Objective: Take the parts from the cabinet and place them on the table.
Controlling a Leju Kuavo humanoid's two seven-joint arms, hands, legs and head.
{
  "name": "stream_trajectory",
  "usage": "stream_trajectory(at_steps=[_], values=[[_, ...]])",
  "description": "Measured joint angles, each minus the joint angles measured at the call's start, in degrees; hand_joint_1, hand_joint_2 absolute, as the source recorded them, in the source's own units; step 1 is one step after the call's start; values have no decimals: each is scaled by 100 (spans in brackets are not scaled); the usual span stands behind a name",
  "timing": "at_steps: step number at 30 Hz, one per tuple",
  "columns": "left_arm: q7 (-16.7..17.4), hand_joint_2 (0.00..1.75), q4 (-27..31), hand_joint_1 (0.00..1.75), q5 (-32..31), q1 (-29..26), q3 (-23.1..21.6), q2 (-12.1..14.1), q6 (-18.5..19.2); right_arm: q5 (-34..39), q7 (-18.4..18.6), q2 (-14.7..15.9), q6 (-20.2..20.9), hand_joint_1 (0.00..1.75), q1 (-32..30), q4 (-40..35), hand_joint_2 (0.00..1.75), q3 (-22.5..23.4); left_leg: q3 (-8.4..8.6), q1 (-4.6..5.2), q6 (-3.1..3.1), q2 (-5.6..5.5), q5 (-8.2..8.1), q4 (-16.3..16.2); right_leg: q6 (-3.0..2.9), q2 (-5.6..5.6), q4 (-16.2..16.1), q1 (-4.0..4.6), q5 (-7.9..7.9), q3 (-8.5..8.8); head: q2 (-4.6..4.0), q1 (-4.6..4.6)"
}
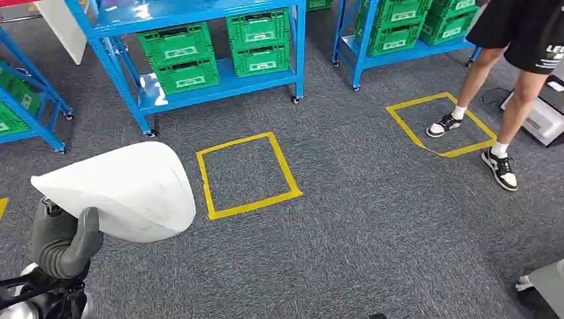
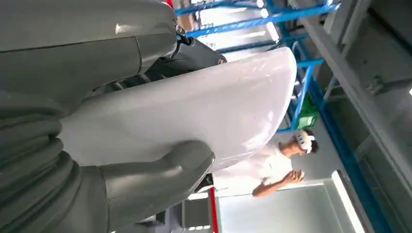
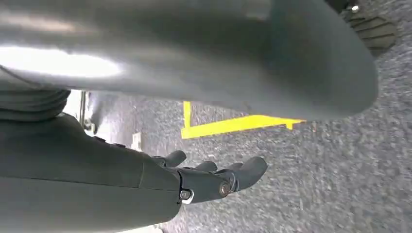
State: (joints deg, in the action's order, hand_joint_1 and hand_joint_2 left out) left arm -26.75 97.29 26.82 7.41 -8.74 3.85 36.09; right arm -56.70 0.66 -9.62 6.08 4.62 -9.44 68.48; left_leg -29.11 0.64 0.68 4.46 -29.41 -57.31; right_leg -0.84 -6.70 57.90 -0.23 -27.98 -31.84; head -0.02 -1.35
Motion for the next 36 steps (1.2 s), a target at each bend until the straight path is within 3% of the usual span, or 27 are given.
stream_trajectory(at_steps=[2, 3, 4, 5, 6, 7, 8, 9, 10, 12, 13, 14, 17, 18, 19, 20, 21, 23, 24, 25, 27, 28, 29, 36], values=[[-26, 175, 7, 175, -116, -1, 0, 2, -8, 2, 11, 0, 0, 0, 30, 0, 0, -2, -77, 8, -67, -145, -9, 47, 54, -140, -23, -8, 23, 10, 0, 11], [-48, 175, 20, 175, -169, -5, 0, 9, -18, 9, 0, 0, 2, 0, 31, 0, 0, -2, -25, -49, -128, -225, 61, 107, 107, -154, -8, 6, -3, -6, 0, 11], [-77, 175, 31, 175, -191, 12, 0, 9, -20, 11, -29, 7, 4, 0, 31, 0, 0, -2, -58, -62, -161, -280, 94, 112, 150, 187, 135, -21, -134, -54, 0, 6], [-87, 175, 39, 175, -221, 23, 0, 7, -20, 11, -50, 4, 4, 0, 25, 0, 0, -2, -103, -70, -201, -340, 135, 96, 162, 446, 460, -38, -366, -191, 0, -5], [-96, 175, 35, 175, -223, 15, 0, -7, -20, 6, -50, 4, 11, 0, 15, 0, 0, -4, -151, -69, -224, -408, 152, 88, 171, 589, 947, -44, -627, -407, 0, -13], [-100, 175, 35, 175, -221, 10, 0, -7, -17, -9, -46, 4, 7, 0, 1, 0, 0, -7, -196, -62, -233, -481, 177, 74, 179, 632, 1418, -42, -830, -616, 2, -13], [-100, 175, 35, 175, -221, 8, 0, -7, -17, -18, -28, 7, -7, 0, -6, 0, 0, -13, -241, -59, -231, -571, 195, 47, 182, 644, 1756, -38, -931, -769, 2, -13], [-100, 175, 31, 175, -221, 7, 0, -7, -18, -18, 15, 7, -24, 0, -11, 0, 0, -18, -281, -58, -223, -657, 205, 12, 183, 652, 1831, -36, -884, -798, 0, -13], [-100, 175, 24, 175, -221, 7, 0, -7, -17, -18, 37, 9, -31, 0, -20, 0, 0, -17, -311, -59, -217, -751, 210, -20, 169, 661, 1610, -38, -711, -680, 0, -15], [-127, 175, 20, 175, -228, 7, 0, -4, -20, -15, 31, 24, -35, 0, -21, 0, 0, -20, -351, -63, -191, -915, 213, -92, 130, 770, 613, -44, -220, -157, 0, -13], [-144, 175, 22, 175, -228, 8, 0, -2, -20, -15, 22, 28, -35, 0, -20, 0, 0, -22, -376, -68, -172, -977, 211, -128, 96, 972, 177, -54, -151, 40, 2, -13], [-166, 175, 24, 175, -247, 6, 0, -2, -20, -15, 17, 37, -31, 0, -18, 0, 0, -24, -425, -45, -124, -1015, 216, -143, 109, 1163, 133, -49, -236, 58, 2, -7], [-208, 175, 39, 175, -271, -4, 0, 13, -9, -33, 48, 35, -31, 0, -2, 0, 0, -42, -492, -83, 8, -1206, 288, -122, 46, 955, 123, -23, -171, 32, 0, -9], [-210, 175, 52, 175, -317, -12, 0, 31, -7, -33, 79, 26, -35, 0, -2, 0, 0, -44, -550, -71, 48, -1274, 304, -118, -11, 862, 64, -67, -131, 50, 0, -11], [-208, 175, 57, 175, -355, -23, 0, 39, -11, -33, 96, 28, -39, 0, 1, -2, 0, -44, -563, -67, 56, -1006, 241, -200, -49, 781, 39, -75, -105, 55, 0, -9], [-210, 175, 57, 175, -381, 5, -2, 46, -18, -26, 87, 33, -46, 0, -2, -2, 0, -44, -668, -56, 96, -731, 64, -408, -81, 724, 32, -75, -100, 47, 0, 22], [-223, 175, 57, 175, -407, 16, -2, 50, -20, -26, 65, 33, -46, 0, -12, 0, 0, -44, -846, -74, 137, -584, -180, -813, -103, 641, 33, -68, -99, 34, 2, 24], [-249, 175, 52, 175, -407, 2, -2, 63, -20, -35, 35, 33, -37, 0, -33, -2, 0, -44, -1202, -110, 192, -508, -546, -1655, -107, 468, 36, -65, -100, 15, 0, 24], [-258, 175, 48, 175, -407, -1, -2, 83, -20, -39, 46, 33, -37, 0, -37, 0, 0, -44, -1251, -126, 212, -497, -554, -1806, -106, 386, 40, -65, -100, 10, 0, 26], [-267, 175, 37, 175, -405, 1, -2, 96, -20, -46, 74, 33, -37, 0, -36, 0, 0, -46, -1163, -142, 223, -476, -439, -1687, -105, 302, 42, -66, -100, 9, 0, 26], [-280, 175, 35, 175, -405, 5, -2, 118, -20, -39, 87, 31, -35, 0, -28, 0, 0, -48, -669, -151, 217, -364, -17, -830, -87, 151, 51, -73, -110, 19, 2, 26], [-295, 175, 37, 175, -407, 14, -2, 127, -20, -33, 76, 31, -24, 0, -24, 0, 0, -48, -348, -145, 200, -127, 162, -276, -64, 76, 63, -72, -122, 31, 2, 26], [-310, 175, 35, 175, -407, 21, -2, 129, -20, -31, 46, 33, -2, 0, -25, 0, 0, -48, -295, -75, 138, 85, 65, -109, -20, 32, 76, -25, -141, 33, 0, 28], [-319, 175, 39, 175, -413, 19, -2, 129, -20, -33, 20, 33, 4, 0, -25, 0, 0, -48, -266, -89, 86, 26, 112, -94, 7, 0, 85, -22, -147, 37, 0, 11]])
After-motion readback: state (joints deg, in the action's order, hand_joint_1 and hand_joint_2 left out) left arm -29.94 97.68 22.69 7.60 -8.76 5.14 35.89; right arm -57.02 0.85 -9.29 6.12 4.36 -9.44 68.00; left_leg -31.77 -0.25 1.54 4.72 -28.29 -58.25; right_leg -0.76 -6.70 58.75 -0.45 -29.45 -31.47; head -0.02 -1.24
